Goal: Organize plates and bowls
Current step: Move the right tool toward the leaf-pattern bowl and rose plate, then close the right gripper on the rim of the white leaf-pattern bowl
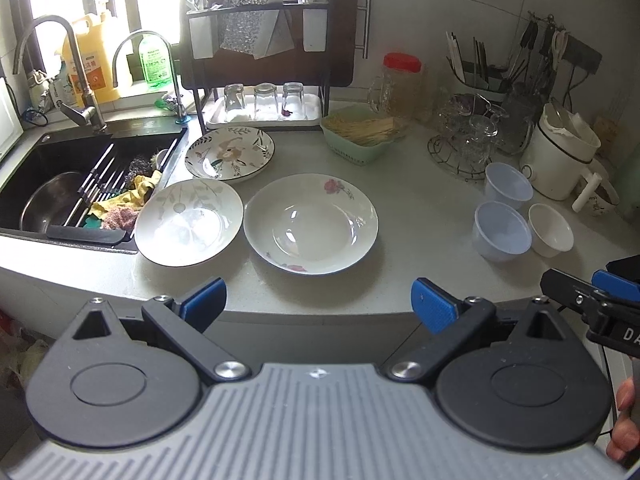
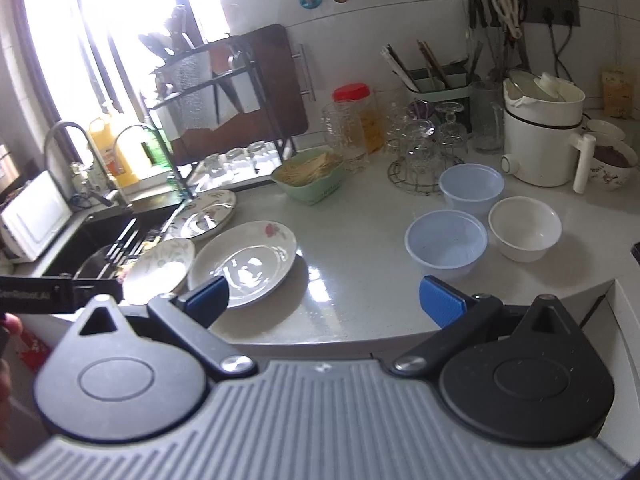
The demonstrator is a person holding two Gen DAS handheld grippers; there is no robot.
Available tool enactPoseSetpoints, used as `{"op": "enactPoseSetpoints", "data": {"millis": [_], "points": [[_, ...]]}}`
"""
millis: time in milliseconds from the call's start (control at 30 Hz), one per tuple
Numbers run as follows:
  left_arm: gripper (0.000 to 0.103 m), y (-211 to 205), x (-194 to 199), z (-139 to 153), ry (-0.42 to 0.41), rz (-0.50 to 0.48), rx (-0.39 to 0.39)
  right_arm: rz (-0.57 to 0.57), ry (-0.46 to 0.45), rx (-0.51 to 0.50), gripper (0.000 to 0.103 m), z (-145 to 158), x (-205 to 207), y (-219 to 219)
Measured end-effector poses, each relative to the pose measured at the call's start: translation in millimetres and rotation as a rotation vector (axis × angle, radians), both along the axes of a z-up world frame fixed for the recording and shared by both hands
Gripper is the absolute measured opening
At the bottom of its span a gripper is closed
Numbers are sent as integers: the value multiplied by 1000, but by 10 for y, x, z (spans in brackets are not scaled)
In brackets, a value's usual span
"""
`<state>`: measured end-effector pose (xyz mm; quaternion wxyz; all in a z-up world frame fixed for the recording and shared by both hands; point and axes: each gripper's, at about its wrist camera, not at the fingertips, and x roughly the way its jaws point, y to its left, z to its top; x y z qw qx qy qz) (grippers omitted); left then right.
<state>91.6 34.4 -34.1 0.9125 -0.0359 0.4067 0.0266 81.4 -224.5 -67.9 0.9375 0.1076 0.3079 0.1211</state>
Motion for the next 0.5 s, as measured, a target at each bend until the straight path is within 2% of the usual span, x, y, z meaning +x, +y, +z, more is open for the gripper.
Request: {"op": "enactPoseSetpoints", "data": {"millis": [100,300,500], "points": [[100,214,131,-61,31,-21,-29,-23,33,21,103,-62,53,130],[100,706,381,-140,62,-31,-14,-18,85,56,103,-119,214,549],[100,1152,659,-174,66,-39,-32,-1,100,36,103,-113,376,981]]}}
